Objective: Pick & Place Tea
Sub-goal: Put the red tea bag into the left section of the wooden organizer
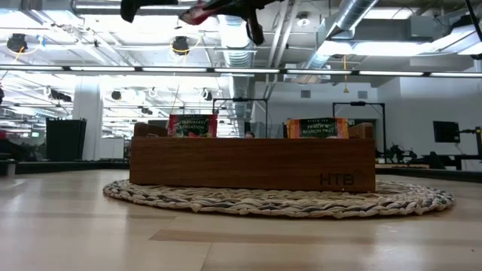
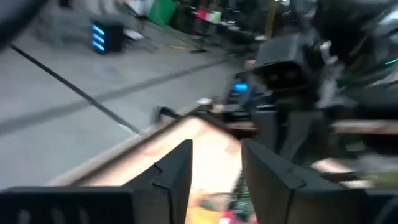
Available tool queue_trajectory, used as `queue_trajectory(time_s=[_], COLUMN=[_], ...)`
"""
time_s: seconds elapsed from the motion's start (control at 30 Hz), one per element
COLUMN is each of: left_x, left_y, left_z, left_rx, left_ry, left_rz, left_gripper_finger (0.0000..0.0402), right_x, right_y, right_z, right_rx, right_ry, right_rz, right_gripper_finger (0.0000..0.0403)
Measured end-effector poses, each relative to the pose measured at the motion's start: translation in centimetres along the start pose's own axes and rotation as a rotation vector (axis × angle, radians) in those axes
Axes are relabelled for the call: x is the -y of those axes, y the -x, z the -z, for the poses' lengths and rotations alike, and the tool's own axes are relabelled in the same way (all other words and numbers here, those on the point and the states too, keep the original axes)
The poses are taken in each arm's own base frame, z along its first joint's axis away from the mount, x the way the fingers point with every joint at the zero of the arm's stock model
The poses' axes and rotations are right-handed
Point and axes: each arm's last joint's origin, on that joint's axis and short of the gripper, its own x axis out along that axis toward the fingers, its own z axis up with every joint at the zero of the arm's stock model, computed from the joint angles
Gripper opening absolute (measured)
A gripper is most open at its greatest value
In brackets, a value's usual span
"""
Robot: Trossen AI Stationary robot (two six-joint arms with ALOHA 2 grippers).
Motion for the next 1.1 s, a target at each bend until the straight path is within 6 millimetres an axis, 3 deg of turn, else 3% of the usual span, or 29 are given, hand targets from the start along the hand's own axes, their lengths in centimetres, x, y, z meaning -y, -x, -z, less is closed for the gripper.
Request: queue_trajectory(time_s=[0.17, 0.47, 0.87, 1.1], left_x=[0.3, 1.1, 0.8, 1.1], left_y=[-0.1, -0.6, -1.4, -0.9], left_z=[0.1, -0.2, 0.4, 0.2], left_rx=[-0.091, -0.104, -0.109, -0.155], left_ry=[0.206, 0.272, 0.268, 0.288], left_rz=[0.167, 0.320, 0.219, 0.334], left_gripper_finger=[0.0162, 0.0174, 0.0174, 0.0174], right_x=[-1.0, -1.5, -3.4, -3.9], right_y=[-0.2, -0.2, 0.3, 0.6], right_z=[0.1, 0.0, -0.7, -1.0], right_rx=[0.029, 0.046, 0.074, 0.074], right_ry=[0.089, 0.123, 0.194, 0.212], right_rz=[-0.045, -0.070, -0.142, -0.148], right_gripper_finger=[0.0000, 0.0000, 0.0000, 0.0000])
